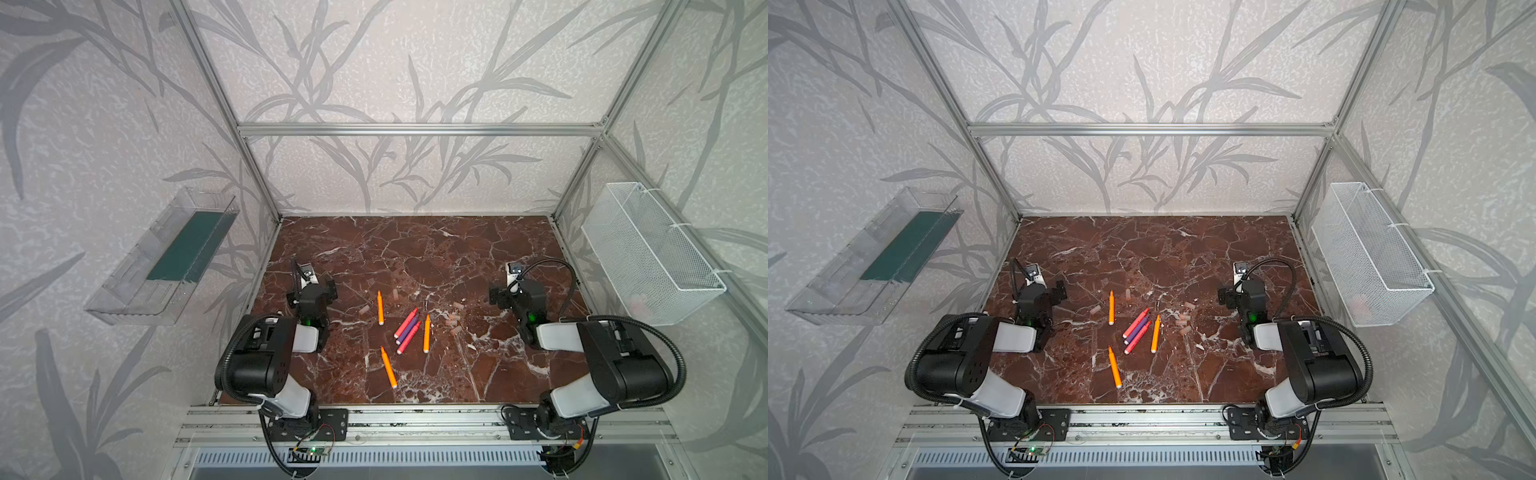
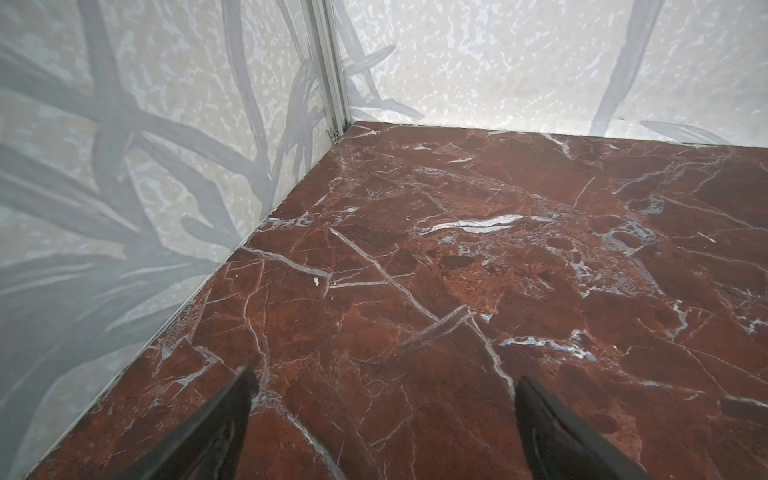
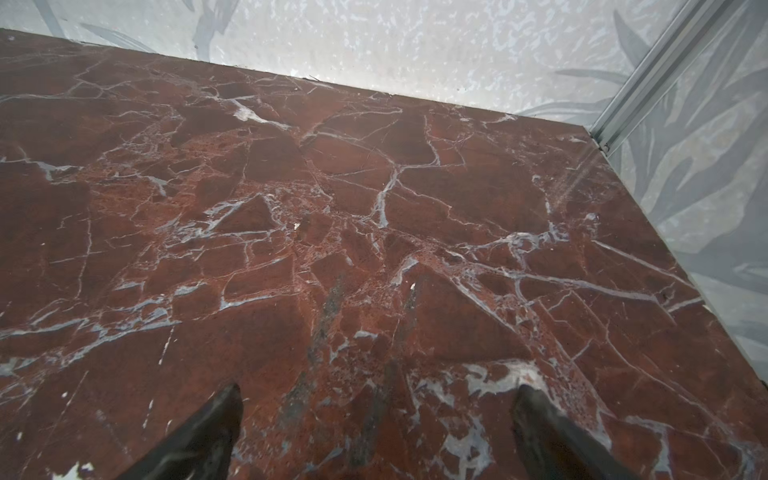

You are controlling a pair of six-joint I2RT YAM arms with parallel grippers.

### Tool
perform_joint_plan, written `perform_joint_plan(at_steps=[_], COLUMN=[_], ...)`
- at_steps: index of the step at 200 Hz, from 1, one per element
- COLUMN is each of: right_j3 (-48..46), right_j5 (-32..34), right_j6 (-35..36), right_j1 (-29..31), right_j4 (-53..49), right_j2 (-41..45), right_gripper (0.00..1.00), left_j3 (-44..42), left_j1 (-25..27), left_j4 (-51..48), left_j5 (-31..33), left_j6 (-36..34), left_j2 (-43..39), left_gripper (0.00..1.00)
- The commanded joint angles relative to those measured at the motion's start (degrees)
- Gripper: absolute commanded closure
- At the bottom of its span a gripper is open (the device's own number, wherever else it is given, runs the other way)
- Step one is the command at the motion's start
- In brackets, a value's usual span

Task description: Insert the pens into the pen caps

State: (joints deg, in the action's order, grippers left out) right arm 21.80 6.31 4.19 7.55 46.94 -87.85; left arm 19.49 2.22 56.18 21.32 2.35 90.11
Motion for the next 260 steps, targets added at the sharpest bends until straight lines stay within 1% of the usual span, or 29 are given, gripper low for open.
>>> perform_joint_plan(at_steps=[1, 131, 144, 152, 163, 169, 186, 203, 209, 217, 225, 233, 247, 260], right_j3=[1.4, 1.3, 0.6, 0.5, 0.9, 1.3, 1.0, 0.2, 0.2, 0.5, 1.1, 1.9, 3.0, 3.1], right_j5=[-0.4, -0.4, 0.1, 0.8, 2.6, 3.3, 5.9, 8.3, 8.9, 9.6, 9.8, 8.9, 7.3, 5.8], right_j6=[0.3, 0.4, 0.9, 1.1, 0.9, 0.5, -1.0, -2.6, -3.4, -4.6, -7.0, -8.9, -12.6, -20.6], right_j1=[-0.2, -0.2, -0.1, 0.3, 0.8, 0.9, 1.1, 1.2, 1.2, 1.4, 1.4, 1.5, 1.5, 1.4], right_j4=[1.8, 1.9, 4.9, 3.0, -1.4, -3.6, -7.6, -8.5, -9.8, -12.5, -16.0, -20.5, -27.6, -31.3], right_j2=[-0.6, -0.6, -0.1, 1.7, 4.7, 6.4, 9.8, 12.1, 13.4, 15.7, 18.5, 21.4, 26.1, 30.8], right_gripper=[0.01, 0.01, 0.01, 0.01, 0.01, 0.01, 0.01, 0.01, 0.01, 0.01, 0.01, 0.01, 0.01, 0.01], left_j3=[1.1, 1.1, 1.0, 1.0, 0.5, 0.3, -0.1, -0.9, -0.9, -0.4, 0.0, 0.5, 0.9, 1.7], left_j1=[-0.2, -0.2, -0.3, -0.1, 0.5, 0.5, 1.7, 2.4, 2.8, 2.9, 2.9, 3.0, 2.9, 2.8], left_j4=[1.5, 1.6, 1.7, 2.1, 0.4, -0.8, -4.5, -8.1, -10.4, -14.4, -18.4, -22.6, -26.9, -32.6], left_j5=[0.0, 0.0, 0.0, 0.3, 1.6, 1.2, 4.1, 2.3, 2.8, 3.1, 1.5, -1.9, -10.5, -18.8], left_j6=[0.1, 0.1, 0.1, -0.1, 0.0, -0.1, -0.9, -2.0, -1.2, 2.0, 6.1, 9.3, 12.4, 17.7], left_j2=[0.5, 0.4, 0.4, 0.2, -2.5, -4.1, -9.4, -14.8, -17.0, -20.8, -25.0, -29.0, -35.1, -39.3], left_gripper=[0.01, 0.01, 0.01, 0.01, 0.01, 0.01, 0.01, 0.01, 0.01, 0.01, 0.01, 0.01, 0.01, 0.01])
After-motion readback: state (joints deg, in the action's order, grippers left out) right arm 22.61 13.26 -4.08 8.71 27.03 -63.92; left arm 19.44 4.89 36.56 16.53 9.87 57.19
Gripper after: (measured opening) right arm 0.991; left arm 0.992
